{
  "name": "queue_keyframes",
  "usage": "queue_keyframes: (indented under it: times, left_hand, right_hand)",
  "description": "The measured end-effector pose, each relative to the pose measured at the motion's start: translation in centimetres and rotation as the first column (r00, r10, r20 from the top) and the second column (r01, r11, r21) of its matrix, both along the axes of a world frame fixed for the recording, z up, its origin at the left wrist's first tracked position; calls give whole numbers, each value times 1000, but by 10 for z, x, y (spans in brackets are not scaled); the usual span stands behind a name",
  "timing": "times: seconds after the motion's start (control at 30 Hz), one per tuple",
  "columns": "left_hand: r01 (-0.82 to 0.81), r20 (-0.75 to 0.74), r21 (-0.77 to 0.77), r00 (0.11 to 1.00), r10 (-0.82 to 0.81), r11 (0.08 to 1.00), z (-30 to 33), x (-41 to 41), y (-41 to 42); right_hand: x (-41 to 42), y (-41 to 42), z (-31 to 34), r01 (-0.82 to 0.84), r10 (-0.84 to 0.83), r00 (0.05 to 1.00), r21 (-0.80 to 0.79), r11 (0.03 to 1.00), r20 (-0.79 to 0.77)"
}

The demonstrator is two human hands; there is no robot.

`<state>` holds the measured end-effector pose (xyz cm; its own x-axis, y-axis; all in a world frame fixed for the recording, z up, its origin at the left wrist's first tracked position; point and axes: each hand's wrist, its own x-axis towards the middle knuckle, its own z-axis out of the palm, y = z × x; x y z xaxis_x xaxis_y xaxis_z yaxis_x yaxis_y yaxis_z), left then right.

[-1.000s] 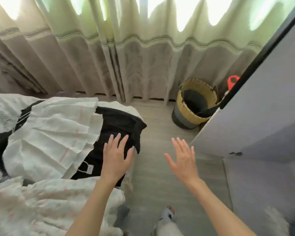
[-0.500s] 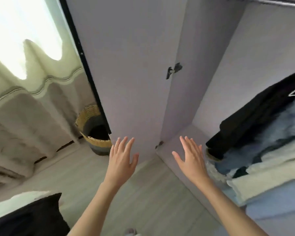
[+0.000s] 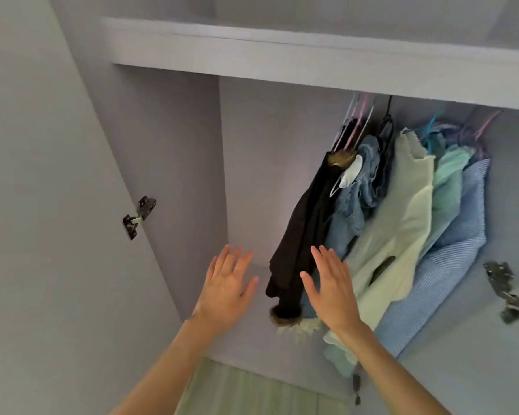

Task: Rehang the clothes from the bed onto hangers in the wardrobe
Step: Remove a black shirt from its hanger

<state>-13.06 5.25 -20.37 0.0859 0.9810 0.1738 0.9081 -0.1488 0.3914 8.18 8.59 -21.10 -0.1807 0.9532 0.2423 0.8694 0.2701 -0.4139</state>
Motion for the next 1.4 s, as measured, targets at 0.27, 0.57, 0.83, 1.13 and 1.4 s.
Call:
queue_keyframes:
  times: [0.27, 0.57, 0.83, 1.13, 1.4]
  left_hand:
    - [173, 174, 66, 968, -182, 983, 41, 52, 98]
    - [154, 460, 151, 863, -207, 976, 60, 98, 157]
    - [60, 443, 157, 888, -124, 986, 55, 115, 182]
    - [-88, 381, 155, 924, 23, 984, 81, 121, 234]
    - [-157, 420, 177, 905, 70, 972, 96, 130, 248]
  right_hand:
    - [21, 84, 57, 102, -95, 995, 278, 955, -39]
    - [23, 170, 112, -168, 63, 973, 499, 850, 221]
    - [58, 184, 90, -175, 68, 968, 452, 875, 242]
    - [93, 185, 83, -164, 62, 974, 480, 862, 220]
    - [101, 188, 83, -154, 50, 972, 467, 871, 228]
